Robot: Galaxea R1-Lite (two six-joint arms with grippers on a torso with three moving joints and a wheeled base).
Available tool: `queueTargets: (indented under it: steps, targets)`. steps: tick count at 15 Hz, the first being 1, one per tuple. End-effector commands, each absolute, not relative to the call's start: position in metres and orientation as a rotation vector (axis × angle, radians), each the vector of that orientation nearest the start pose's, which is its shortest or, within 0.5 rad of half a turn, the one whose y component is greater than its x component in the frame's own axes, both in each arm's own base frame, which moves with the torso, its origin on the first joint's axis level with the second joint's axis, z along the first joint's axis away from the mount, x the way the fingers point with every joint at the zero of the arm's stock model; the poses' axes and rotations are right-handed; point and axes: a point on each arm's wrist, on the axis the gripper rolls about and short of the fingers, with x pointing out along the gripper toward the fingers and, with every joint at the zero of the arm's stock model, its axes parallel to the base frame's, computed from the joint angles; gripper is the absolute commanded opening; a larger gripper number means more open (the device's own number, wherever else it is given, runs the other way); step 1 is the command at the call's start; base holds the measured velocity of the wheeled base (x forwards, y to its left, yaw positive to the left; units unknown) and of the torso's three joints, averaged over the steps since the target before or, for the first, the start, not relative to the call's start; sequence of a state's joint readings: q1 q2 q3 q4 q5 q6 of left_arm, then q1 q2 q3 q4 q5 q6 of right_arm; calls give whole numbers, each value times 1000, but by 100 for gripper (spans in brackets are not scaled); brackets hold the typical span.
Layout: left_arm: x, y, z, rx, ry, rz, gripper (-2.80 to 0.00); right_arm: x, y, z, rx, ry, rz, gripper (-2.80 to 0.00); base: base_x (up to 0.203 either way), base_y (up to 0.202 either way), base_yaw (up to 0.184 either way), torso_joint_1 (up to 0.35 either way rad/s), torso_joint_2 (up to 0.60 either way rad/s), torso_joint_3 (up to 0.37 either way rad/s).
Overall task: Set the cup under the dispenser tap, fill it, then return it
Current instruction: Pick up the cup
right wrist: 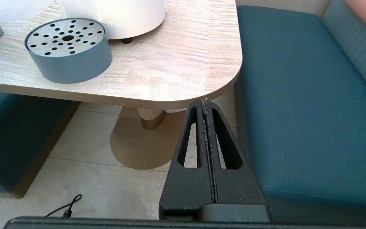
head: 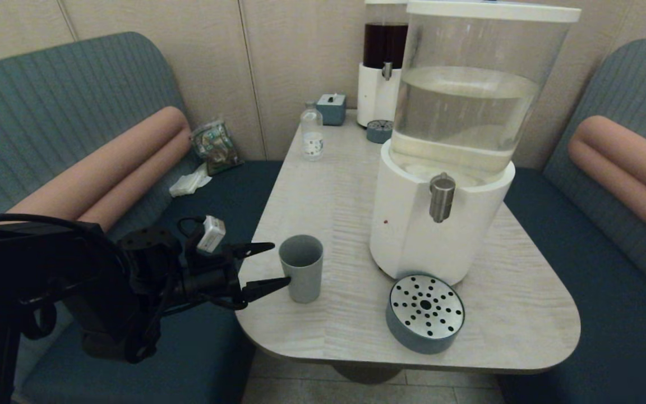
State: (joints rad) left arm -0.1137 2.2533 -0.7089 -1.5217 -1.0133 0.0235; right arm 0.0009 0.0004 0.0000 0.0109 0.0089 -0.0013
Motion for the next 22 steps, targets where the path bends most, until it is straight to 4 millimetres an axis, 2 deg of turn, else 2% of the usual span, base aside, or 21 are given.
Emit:
queueTargets:
  steps: [1, 5, 10, 17, 18, 22]
  targets:
    - [356, -69, 58, 11, 4, -1156, 0, -23, 0, 74, -1, 11, 11, -280, 0, 0, 0, 0, 0, 0]
    - [352, -83, 57, 7, 9, -1192, 0, -23, 0, 74, -1, 11, 11, -280, 0, 0, 0, 0, 0, 0]
    - [365, -94, 54, 8, -12, -1177, 0, -23, 0, 74, -1, 11, 10, -280, 0, 0, 0, 0, 0, 0]
    - [374, -98, 49, 4, -18, -1159, 0, -23, 0, 74, -1, 11, 11, -280, 0, 0, 0, 0, 0, 0]
    - [375, -98, 50, 4, -20, -1158, -280, -23, 0, 74, -1, 11, 11, -280, 0, 0, 0, 0, 0, 0]
    - [374, -98, 53, 3, -25, -1158, -280, -23, 0, 74, -1, 11, 10, -280, 0, 0, 0, 0, 0, 0]
